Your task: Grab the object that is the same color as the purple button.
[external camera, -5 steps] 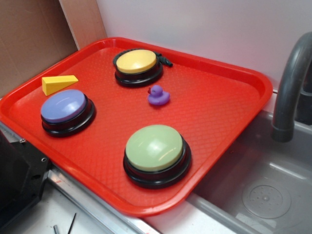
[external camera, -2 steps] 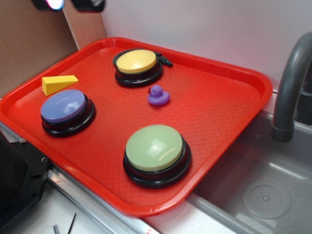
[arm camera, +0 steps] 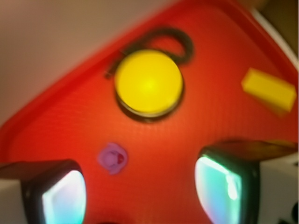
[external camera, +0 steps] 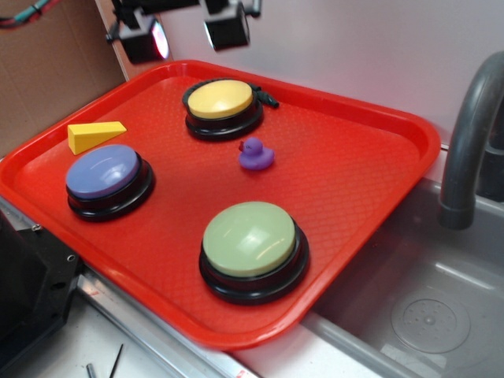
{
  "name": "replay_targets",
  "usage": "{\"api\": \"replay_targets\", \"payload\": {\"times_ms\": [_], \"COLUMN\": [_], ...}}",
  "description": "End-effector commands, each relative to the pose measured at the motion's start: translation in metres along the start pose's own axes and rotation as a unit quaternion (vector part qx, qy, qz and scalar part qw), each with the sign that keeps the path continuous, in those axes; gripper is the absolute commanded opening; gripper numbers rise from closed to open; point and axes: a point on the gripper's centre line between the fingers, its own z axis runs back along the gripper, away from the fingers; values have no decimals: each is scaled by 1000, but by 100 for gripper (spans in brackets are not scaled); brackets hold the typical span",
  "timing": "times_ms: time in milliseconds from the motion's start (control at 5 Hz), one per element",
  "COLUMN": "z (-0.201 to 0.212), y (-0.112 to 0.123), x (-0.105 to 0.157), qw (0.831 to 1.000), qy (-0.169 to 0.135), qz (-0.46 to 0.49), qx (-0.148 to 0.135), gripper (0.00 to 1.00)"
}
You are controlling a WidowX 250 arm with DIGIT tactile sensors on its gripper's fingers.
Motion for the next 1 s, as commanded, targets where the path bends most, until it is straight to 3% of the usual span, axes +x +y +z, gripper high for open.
{"api": "replay_targets", "payload": {"times_ms": [0, 200, 400, 600, 800], "z": [12, 12, -28, -46, -62], "y": [3, 3, -11, -9, -4], "x": [10, 10, 11, 5, 6], "qw": [1000, 1000, 999, 999, 998], "qy": [-14, -14, -2, 11, -6], "qz": [4, 4, -33, -40, -55], "qx": [-19, -19, 13, 12, -3], "gripper": [100, 100, 100, 100, 100]}}
